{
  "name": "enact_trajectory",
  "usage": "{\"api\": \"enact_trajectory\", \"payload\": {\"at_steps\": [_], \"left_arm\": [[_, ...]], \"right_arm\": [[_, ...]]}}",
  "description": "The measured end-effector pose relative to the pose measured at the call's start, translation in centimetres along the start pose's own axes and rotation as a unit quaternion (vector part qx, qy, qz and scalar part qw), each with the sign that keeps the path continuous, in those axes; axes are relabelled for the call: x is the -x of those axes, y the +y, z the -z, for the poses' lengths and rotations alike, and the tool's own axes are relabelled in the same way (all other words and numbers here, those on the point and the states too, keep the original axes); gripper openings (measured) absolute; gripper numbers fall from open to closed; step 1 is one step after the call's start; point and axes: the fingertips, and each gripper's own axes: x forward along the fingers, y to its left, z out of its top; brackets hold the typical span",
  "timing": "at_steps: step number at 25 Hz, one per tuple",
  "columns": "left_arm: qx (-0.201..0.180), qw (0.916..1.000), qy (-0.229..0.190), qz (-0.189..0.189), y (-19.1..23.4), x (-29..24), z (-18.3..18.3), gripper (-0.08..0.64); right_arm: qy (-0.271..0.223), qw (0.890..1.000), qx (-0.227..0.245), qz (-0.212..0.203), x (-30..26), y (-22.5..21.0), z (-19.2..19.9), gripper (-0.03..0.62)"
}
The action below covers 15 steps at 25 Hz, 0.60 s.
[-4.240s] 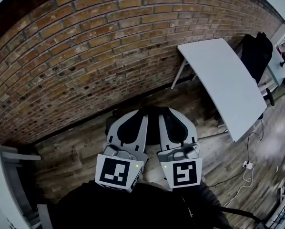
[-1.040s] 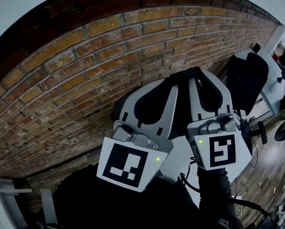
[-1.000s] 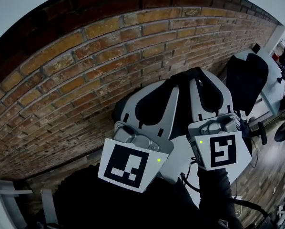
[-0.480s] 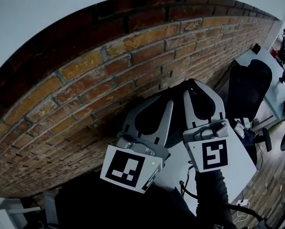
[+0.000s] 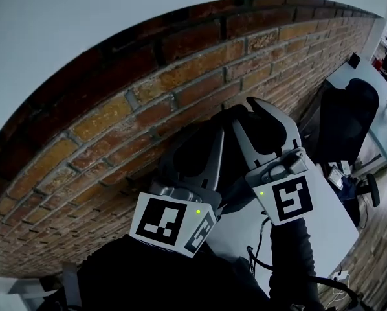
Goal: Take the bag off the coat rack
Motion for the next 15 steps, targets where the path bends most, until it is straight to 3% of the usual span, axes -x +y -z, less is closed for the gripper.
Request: {"api": "enact_trajectory", "payload": {"at_steps": [3, 6, 15], "left_arm": [[0.005, 1.0000, 0.002, 0.003, 0.2, -0.2, 0.0, 0.049], [0.007, 1.0000, -0.002, 0.002, 0.2, -0.1, 0.0, 0.051], [0.005, 0.9998, -0.013, -0.014, 0.6, 0.1, -0.2, 0.051]], "right_arm": [[0.010, 1.000, -0.002, -0.024, -0.4, 0.5, 0.2, 0.171], [0.022, 1.000, -0.011, -0.017, 0.5, 0.4, 0.1, 0.207], [0.030, 0.998, -0.005, 0.050, 6.1, 0.8, -0.4, 0.207]]}}
